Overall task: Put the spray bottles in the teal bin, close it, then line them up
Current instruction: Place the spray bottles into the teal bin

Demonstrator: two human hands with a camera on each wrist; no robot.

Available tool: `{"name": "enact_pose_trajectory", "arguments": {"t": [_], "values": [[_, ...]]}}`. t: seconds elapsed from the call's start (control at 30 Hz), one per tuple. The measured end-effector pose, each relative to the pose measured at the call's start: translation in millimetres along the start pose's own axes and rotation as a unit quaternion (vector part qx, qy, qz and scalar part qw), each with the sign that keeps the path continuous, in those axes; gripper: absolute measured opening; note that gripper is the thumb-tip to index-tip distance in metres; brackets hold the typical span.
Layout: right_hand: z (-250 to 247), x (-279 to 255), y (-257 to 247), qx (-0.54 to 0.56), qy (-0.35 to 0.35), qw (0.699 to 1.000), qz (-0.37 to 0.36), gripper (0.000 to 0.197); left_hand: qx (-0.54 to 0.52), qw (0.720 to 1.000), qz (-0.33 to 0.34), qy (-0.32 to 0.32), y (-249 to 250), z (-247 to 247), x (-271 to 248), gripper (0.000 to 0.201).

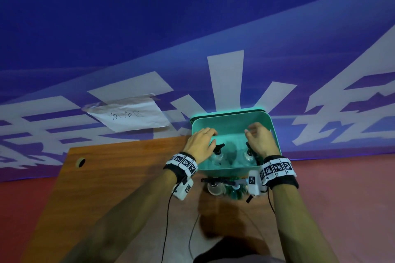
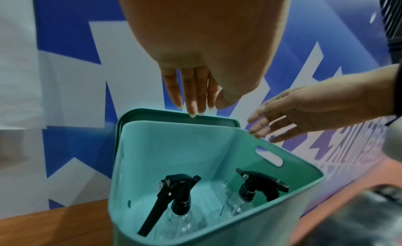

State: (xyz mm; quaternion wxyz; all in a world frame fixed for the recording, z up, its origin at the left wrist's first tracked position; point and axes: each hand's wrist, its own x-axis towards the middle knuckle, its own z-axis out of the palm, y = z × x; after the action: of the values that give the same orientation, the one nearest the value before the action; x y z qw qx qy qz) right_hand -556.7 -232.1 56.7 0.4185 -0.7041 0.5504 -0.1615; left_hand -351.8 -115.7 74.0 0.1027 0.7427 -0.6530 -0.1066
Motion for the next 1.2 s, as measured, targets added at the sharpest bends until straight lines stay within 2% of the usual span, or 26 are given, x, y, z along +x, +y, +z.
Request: {"name": "enact_pose_trajectory", "arguments": {"t": [0.1, 0.17, 0.27, 0.33, 0.47, 0.57, 0.67, 0.83, 0.97, 1.03, 1.2], "values": [[-6.2, -14.5, -23.2, 0.044, 0.032, 0.996, -0.070, 0.018, -0.035, 0.999, -0.015, 0.033, 1.4, -12.8, -25.5, 0.016], [-6.8, -23.2, -33.4, 0.064, -0.018, 0.994, -0.085, 0.023, -0.064, 0.997, -0.036, 0.017, 1.6, -17.1, -42.5, 0.012], [-6.3, -37.6, -42.3, 0.043, -0.138, 0.986, -0.089, 0.027, -0.072, 0.996, -0.041, -0.014, 2.0, -15.0, -67.7, 0.020], [-4.4, -47.2, -45.1, 0.022, -0.186, 0.978, -0.090, 0.028, -0.072, 0.995, -0.037, -0.056, 2.5, -10.2, -81.7, 0.027], [3.4, -61.8, -39.6, -0.031, -0.245, 0.967, -0.065, 0.029, -0.068, 0.979, -0.022, -0.189, 6.5, 8.3, -102.5, 0.049], [5.0, -71.2, -28.2, -0.087, -0.270, 0.957, -0.057, 0.021, -0.049, 0.980, -0.018, -0.193, 9.7, 28.1, -113.1, 0.055], [1.9, -78.5, -15.4, -0.103, -0.263, 0.958, -0.048, 0.020, -0.042, 0.986, -0.031, -0.157, 15.6, 42.8, -116.8, 0.052], [-1.9, -89.8, 4.9, -0.084, -0.244, 0.966, -0.032, 0.012, -0.017, 0.990, -0.066, -0.127, 24.2, 53.1, -112.3, 0.034], [-0.2, -97.0, 15.0, -0.063, -0.196, 0.977, -0.052, 0.005, -0.022, 0.991, -0.074, -0.113, 24.3, 55.6, -108.2, 0.026], [-1.6, -96.4, 21.4, -0.052, -0.166, 0.983, -0.053, 0.003, -0.019, 0.990, -0.077, -0.118, 23.2, 54.5, -105.5, 0.033], [-18.4, -82.8, 32.0, -0.011, -0.075, 0.996, -0.040, 0.010, -0.022, 0.992, -0.074, -0.098, 23.2, 31.3, -94.9, 0.070]]}}
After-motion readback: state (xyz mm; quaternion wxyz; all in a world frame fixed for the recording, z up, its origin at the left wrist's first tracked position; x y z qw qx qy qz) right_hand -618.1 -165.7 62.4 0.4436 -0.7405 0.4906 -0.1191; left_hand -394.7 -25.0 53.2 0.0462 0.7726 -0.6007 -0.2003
